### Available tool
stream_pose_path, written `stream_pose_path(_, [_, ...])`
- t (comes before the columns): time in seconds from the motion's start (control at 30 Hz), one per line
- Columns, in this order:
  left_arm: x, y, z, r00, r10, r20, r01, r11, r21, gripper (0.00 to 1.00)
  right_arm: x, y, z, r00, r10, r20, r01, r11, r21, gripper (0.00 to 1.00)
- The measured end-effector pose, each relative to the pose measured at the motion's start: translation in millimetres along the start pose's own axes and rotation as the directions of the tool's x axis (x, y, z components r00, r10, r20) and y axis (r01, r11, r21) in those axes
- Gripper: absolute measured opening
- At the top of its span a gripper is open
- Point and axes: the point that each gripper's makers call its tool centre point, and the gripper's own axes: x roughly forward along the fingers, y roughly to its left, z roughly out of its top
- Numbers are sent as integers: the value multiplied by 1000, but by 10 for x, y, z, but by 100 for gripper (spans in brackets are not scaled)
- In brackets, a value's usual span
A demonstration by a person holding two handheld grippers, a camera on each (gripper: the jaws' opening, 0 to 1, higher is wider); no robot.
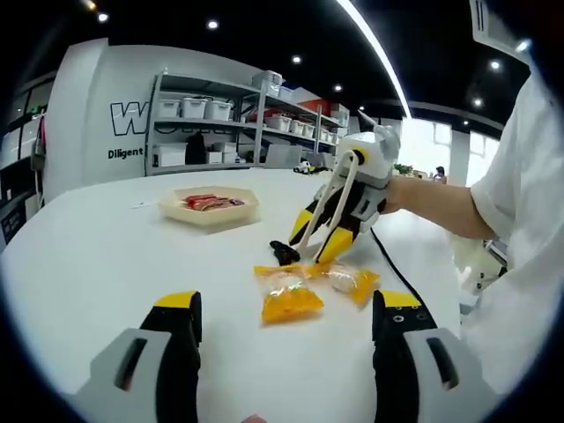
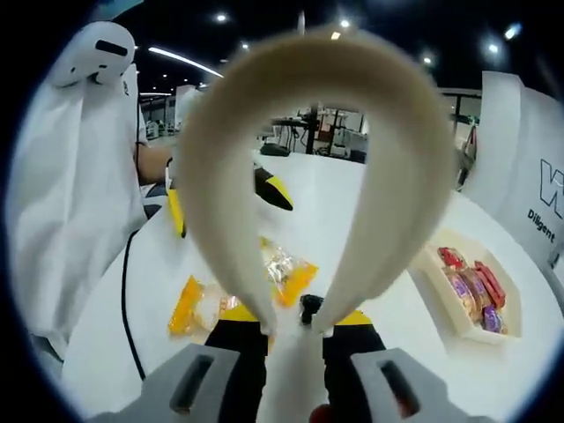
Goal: Place the target food into the container with the food tongs after gripping and lifting it, then release it inside without dropping or visibly crushing the food.
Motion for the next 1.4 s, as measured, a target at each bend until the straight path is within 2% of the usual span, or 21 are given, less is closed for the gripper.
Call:
stream_pose_path(0.63, [-25,54,7,1000,10,5,-10,1000,-3,79,183,-11,126,999,46,5,-45,999,-25,18])
stream_pose_path(1.1, [-24,75,7,1000,12,11,-12,1000,-9,78,235,-38,170,997,73,16,-72,997,-29,19])
stream_pose_path(1.4, [-33,84,14,1000,16,13,-16,1000,-10,78,309,-73,270,996,88,25,-86,995,-54,19])
